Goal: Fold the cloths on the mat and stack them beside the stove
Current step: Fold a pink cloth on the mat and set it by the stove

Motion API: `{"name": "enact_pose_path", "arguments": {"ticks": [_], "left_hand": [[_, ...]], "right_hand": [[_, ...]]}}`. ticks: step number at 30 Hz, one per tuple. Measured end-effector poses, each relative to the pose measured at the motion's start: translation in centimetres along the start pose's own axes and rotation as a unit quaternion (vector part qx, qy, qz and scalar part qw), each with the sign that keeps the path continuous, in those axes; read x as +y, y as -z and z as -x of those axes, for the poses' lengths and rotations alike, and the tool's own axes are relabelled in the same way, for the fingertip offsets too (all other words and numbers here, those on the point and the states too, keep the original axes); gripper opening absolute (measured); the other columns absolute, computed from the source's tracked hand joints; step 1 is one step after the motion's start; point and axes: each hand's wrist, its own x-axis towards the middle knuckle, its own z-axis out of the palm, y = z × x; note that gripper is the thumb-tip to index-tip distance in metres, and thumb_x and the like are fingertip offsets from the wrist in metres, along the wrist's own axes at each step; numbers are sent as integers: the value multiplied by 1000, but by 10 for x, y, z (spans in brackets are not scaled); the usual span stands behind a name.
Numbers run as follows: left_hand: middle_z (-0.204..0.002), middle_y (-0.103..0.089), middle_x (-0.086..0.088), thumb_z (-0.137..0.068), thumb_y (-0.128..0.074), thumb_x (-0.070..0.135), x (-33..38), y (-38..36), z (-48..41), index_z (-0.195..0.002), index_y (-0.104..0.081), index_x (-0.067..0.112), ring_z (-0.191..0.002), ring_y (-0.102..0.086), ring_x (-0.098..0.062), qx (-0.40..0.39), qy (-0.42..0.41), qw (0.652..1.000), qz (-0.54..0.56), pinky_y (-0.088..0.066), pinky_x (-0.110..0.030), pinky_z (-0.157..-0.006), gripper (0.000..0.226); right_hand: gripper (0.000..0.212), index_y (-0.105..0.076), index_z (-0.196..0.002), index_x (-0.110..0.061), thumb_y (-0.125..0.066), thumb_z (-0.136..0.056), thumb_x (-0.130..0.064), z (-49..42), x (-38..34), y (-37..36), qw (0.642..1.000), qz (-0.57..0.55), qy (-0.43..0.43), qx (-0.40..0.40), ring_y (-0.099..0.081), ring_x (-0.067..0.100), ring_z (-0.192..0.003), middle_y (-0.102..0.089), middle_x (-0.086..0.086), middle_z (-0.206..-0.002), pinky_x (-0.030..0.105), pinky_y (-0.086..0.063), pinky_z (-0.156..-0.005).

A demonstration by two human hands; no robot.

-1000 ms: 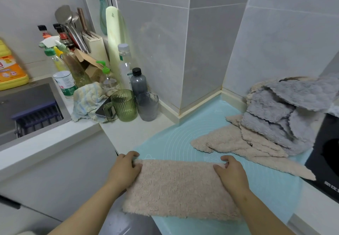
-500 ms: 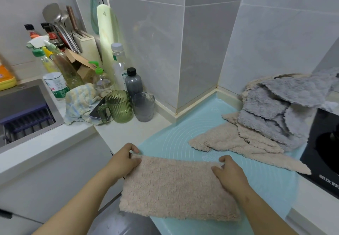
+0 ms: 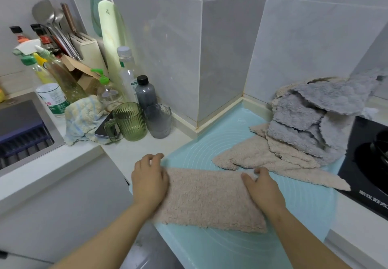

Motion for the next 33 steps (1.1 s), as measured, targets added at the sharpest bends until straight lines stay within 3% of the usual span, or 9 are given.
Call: {"name": "enact_pose_path", "arguments": {"ticks": [3, 6, 11, 15, 18, 22, 26, 28, 33], "left_hand": [[-128, -54, -2, -85, -38, 46, 20, -6, 25, -125, -56, 23, -117, -52, -30, -58, -138, 989, 13, -41, -41, -94, 50], [-156, -6, 13, -68, 3, 82, 29, -15, 42, -145, -14, 45, -146, -2, -15, -215, -129, 967, -41, 3, -41, -116, 87], [-157, 15, 10, -56, 19, 76, 31, -22, 41, -144, 8, 46, -144, 19, -18, -252, -133, 950, -126, 17, -46, -113, 94], [-157, 17, 9, -48, 28, 80, 30, -24, 40, -145, 10, 45, -144, 18, -20, -263, -138, 944, -142, 13, -47, -114, 105], [-158, 2, 10, -63, 9, 83, 34, -16, 39, -146, -8, 45, -145, 7, -19, -241, -128, 955, -117, 2, -44, -116, 92], [-113, -58, 10, -85, -53, 37, 47, 4, 37, -101, -60, 32, -110, -51, -15, -136, 17, 965, 225, -39, -26, -91, 17], [-90, -63, -3, -93, -42, 51, 52, 34, 16, -93, -58, 20, -75, -59, -18, -254, 334, 705, 572, -43, -27, -62, 35], [-88, -63, -3, -88, -33, 66, 43, 37, 6, -100, -57, 22, -74, -59, -18, -299, 369, 657, 586, -42, -26, -63, 52], [-92, -56, 0, -89, -60, 26, 35, 38, 3, -115, -41, 35, -63, -52, -14, -294, 301, 763, 491, -43, -24, -51, 33]], "right_hand": [[52, -44, -118, -13, -52, -87, -54, 8, 4, 2, 998, 50, -29, -32, -53, 16, -86, -54, -2, -100, 28, -39, -65], [38, -48, -97, -18, -58, -82, -52, 12, 7, 3, 995, 70, -30, -65, -53, 10, -77, -54, -7, -88, 26, -39, -59], [31, -44, -71, -13, -62, -84, -35, 15, 12, 2, 996, 26, -15, -83, -48, 13, -64, -49, -1, -72, 26, -34, -56], [32, -60, -98, 3, -63, -85, -26, 16, 6, 6, 990, -90, -43, -100, -65, 31, -90, -66, 20, -101, 35, -50, -75], [35, -58, -110, 4, -63, -86, -20, 18, -8, 14, 965, -208, -70, -143, -63, 42, -100, -65, 25, -109, 56, -50, -87], [20, -66, -103, -6, -58, -90, -18, 19, -34, 14, 913, -344, -58, -211, -68, 28, -91, -73, 12, -95, 35, -54, -75], [31, -69, -86, -15, -47, -95, -36, 24, -59, -2, 885, -361, -47, -289, -62, 15, -72, -69, 1, -78, 29, -47, -66], [36, -69, -90, -14, -43, -96, -38, 28, -67, -10, 877, -351, -55, -324, -61, 14, -72, -71, -1, -82, 29, -47, -66], [34, -68, -89, -10, -43, -97, -31, 32, -72, -25, 883, -301, -35, -359, -62, 15, -79, -69, 3, -86, 24, -48, -65]]}}
